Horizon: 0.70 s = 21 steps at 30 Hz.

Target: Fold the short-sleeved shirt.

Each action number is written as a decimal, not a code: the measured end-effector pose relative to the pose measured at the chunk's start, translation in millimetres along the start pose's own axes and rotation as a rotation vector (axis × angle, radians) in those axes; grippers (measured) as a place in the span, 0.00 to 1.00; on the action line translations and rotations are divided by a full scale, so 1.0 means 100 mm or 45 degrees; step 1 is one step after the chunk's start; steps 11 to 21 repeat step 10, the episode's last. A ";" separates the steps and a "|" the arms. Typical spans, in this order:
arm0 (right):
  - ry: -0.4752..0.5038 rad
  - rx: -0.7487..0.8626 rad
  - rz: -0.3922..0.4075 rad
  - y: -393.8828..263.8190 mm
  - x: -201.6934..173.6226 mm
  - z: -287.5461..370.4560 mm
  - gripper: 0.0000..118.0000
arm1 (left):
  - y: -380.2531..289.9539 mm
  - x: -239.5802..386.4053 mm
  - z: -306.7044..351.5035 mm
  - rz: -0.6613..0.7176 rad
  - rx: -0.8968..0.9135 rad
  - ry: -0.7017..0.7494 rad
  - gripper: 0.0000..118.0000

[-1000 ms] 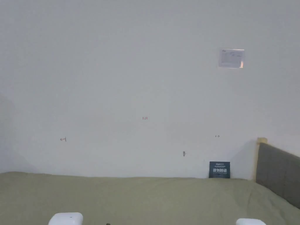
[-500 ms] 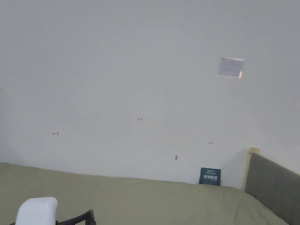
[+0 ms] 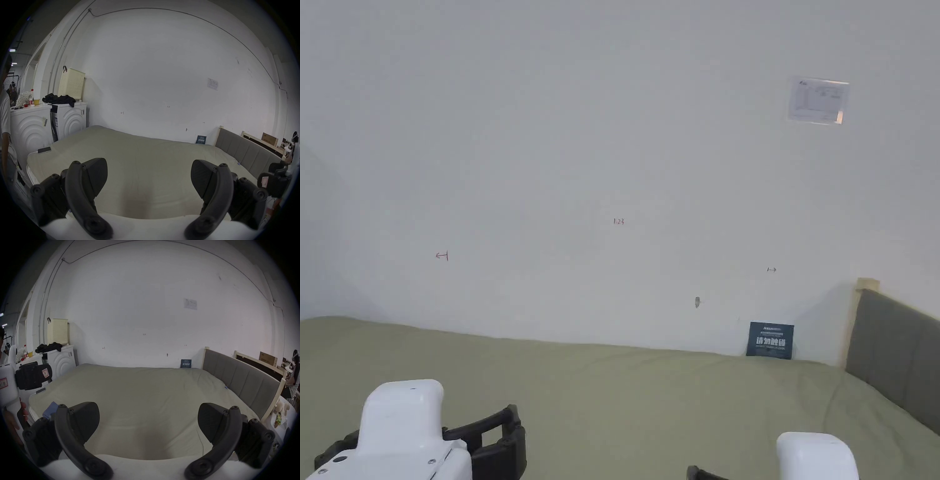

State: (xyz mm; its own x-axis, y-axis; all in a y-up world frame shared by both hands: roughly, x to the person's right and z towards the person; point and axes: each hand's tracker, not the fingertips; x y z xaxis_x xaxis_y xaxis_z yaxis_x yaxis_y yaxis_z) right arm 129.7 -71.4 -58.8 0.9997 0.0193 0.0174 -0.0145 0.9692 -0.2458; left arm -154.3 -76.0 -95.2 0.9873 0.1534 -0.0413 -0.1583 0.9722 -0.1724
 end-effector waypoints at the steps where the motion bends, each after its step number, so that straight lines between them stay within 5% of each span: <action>1: 0.030 0.028 0.011 -0.01 0.04 0.01 1.00 | -0.01 0.02 0.00 -0.015 0.001 0.011 0.91; 3: 0.119 0.094 -0.053 -0.03 0.11 0.00 1.00 | -0.04 0.05 -0.02 -0.053 -0.002 0.039 0.91; 5: 0.068 0.146 -0.117 -0.06 0.14 -0.02 1.00 | -0.08 0.08 -0.03 -0.079 0.000 0.053 0.91; 7: -0.074 0.231 -0.101 -0.10 0.14 -0.03 1.00 | -0.12 0.11 -0.04 -0.102 0.003 0.075 0.91; 21: -0.041 0.217 -0.115 -0.11 0.22 -0.09 1.00 | -0.16 0.12 -0.06 -0.111 -0.008 0.056 0.91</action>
